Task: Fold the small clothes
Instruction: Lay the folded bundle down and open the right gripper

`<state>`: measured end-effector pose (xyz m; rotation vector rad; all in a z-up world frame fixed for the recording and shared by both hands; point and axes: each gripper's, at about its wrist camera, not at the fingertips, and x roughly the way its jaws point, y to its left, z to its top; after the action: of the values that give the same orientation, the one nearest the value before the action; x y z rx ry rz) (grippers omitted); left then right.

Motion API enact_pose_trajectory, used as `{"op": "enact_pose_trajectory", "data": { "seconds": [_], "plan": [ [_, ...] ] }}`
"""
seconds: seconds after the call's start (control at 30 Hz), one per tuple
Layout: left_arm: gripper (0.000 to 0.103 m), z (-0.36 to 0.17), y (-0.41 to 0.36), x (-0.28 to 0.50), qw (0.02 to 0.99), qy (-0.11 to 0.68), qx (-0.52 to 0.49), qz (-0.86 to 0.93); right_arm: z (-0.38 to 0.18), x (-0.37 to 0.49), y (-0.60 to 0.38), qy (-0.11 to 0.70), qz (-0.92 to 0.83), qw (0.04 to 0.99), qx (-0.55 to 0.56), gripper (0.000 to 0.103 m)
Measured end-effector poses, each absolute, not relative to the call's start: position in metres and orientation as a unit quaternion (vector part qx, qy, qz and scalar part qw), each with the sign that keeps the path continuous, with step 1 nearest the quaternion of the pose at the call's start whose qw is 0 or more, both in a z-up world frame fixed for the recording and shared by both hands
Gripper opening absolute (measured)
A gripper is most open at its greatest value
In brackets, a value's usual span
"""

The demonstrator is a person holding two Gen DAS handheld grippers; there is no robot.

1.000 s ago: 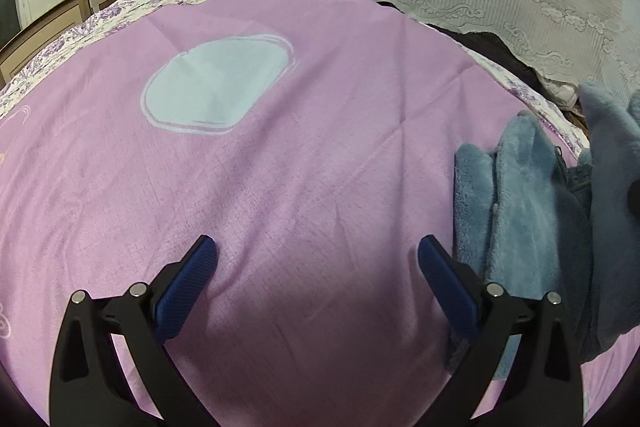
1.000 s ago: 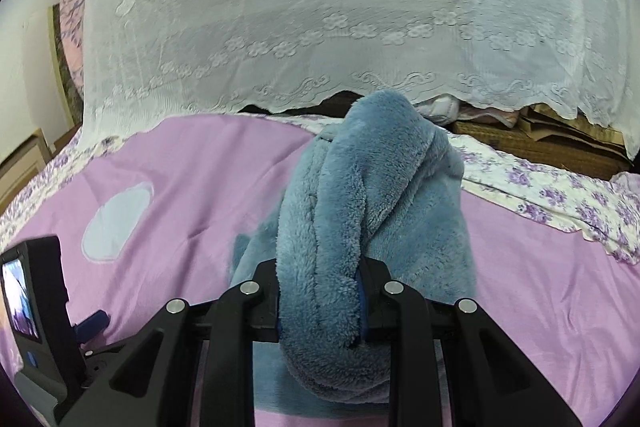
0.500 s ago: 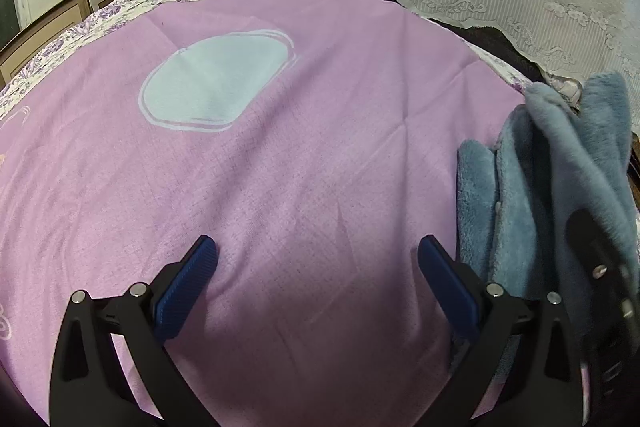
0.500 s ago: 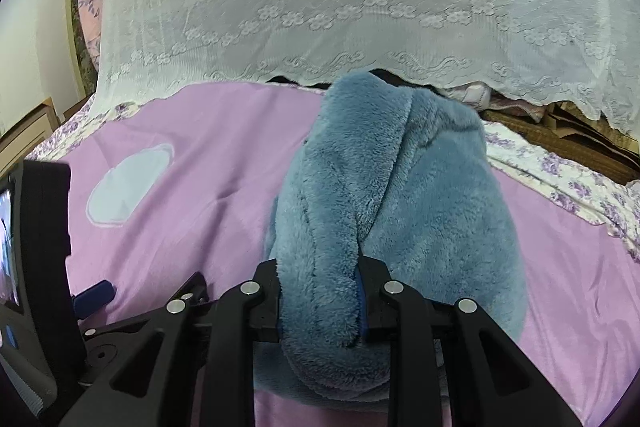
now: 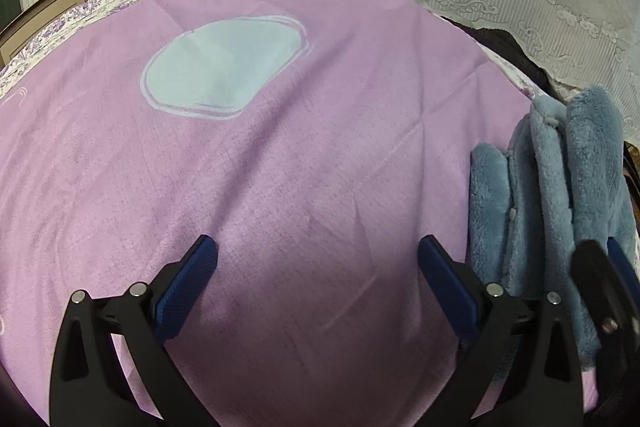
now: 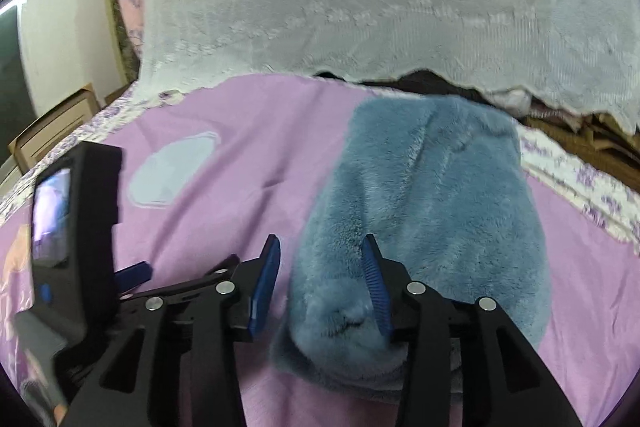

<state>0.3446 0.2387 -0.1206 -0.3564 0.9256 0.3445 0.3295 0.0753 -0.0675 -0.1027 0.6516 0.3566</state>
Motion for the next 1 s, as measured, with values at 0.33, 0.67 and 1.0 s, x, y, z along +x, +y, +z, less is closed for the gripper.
{"op": "enact_pose_trajectory", "data": {
  "seconds": [0.33, 0.67, 1.0],
  "plan": [
    [0.099, -0.083, 0.229, 0.321, 0.9, 0.367, -0.152, 0.18, -0.022, 0.295, -0.005, 0.213, 0.131, 0.968, 0.021, 0.034],
    [0.099, -0.058, 0.168, 0.309, 0.929, 0.339, -0.084, 0.121, -0.087, 0.33, -0.007, 0.319, 0.123, 0.94, -0.008, 0.032],
    [0.099, -0.095, 0.162, 0.329, 0.911, 0.383, -0.044, 0.147, -0.12, 0.31, 0.023, 0.336, 0.179, 0.921, -0.087, 0.033]
  ]
}}
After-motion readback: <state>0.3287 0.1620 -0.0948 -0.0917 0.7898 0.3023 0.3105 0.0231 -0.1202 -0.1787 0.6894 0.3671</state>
